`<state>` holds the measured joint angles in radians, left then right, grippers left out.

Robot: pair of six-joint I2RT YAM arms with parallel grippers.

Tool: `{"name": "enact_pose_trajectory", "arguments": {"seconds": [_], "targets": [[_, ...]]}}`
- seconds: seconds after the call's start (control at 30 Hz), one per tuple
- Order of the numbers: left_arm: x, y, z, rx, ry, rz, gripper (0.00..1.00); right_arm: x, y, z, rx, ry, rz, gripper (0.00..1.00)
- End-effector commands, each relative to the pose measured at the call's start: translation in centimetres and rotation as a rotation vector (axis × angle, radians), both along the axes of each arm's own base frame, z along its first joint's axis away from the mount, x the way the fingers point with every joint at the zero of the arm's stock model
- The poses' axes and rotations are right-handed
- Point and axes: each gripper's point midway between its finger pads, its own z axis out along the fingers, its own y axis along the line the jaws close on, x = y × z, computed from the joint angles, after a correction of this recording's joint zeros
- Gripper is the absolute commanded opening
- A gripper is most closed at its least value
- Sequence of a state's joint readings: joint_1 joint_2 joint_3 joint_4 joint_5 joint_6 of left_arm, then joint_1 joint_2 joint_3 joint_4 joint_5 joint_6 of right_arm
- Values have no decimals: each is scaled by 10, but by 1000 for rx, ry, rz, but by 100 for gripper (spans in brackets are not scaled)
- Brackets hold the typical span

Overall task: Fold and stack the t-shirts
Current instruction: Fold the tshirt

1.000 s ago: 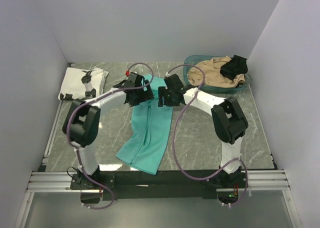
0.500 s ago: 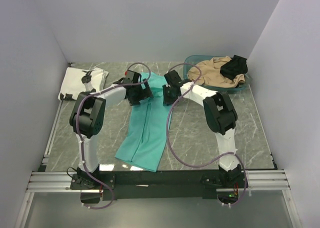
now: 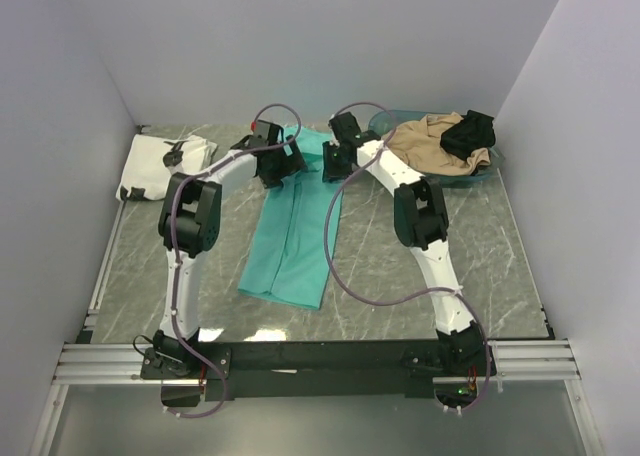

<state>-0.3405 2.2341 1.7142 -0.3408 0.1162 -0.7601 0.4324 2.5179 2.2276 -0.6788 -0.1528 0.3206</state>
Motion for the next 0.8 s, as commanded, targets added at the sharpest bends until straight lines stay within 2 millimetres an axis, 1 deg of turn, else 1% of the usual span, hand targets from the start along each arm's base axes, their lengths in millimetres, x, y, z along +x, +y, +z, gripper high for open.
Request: {"name": "enact_pose_trajectory", "arguments": {"seconds": [0.0,0.03,0.07,0.13,0.17,0.2,0.23,0.27,0.3,0.33,0.37,0.4,0.43,0.47,0.53,0.57,0.6,0.63,0.67,0.7,0.73,0.77], "targets": [[-2,17,-37,79,101,31,99,16,-14,10,22,-25,6,33],[5,14,-32,68,73,29,99,22,-15,15,25,-53,16,33],[12,9,-22,50,49,18,100,27,-14,24,31,-84,23,33],[18,4,-7,29,23,-1,99,34,-13,46,32,-138,43,33],[21,-2,13,6,-15,-24,99,37,-12,66,35,-180,64,34],[22,-3,24,-3,-31,-29,99,36,-11,78,41,-203,75,34],[20,-3,46,-12,-70,-37,99,34,-8,90,44,-228,99,34],[17,-4,57,-14,-84,-40,99,29,-7,113,55,-267,110,34],[13,-3,68,-12,-99,-37,99,26,-7,126,59,-288,117,36],[8,0,79,-11,-116,-34,99,20,-4,135,59,-301,127,39],[-7,5,95,-9,-136,-29,100,11,1,166,74,-359,152,48],[-13,8,105,-5,-161,-15,99,-3,3,160,65,-341,175,51],[-23,12,111,-7,-166,-8,99,-13,6,164,65,-344,191,55],[-44,20,121,-12,-167,7,99,-34,11,170,65,-351,219,63],[-66,35,123,-5,-163,71,100,-58,15,170,64,-351,239,70],[-92,47,118,-1,-146,93,100,-81,20,168,73,-352,247,74],[-105,53,115,-3,-134,112,99,-94,22,164,81,-349,255,76],[-122,58,128,-39,-151,138,99,-109,27,163,94,-350,267,77],[-147,66,97,-21,-81,149,99,-130,26,157,106,-359,277,78],[-160,71,89,-24,-65,159,99,-152,38,154,114,-360,315,78],[-185,79,75,-35,-28,186,100,-167,40,164,132,-385,320,79],[-197,81,69,-44,-12,195,99,-184,38,141,103,-360,327,79]]}}
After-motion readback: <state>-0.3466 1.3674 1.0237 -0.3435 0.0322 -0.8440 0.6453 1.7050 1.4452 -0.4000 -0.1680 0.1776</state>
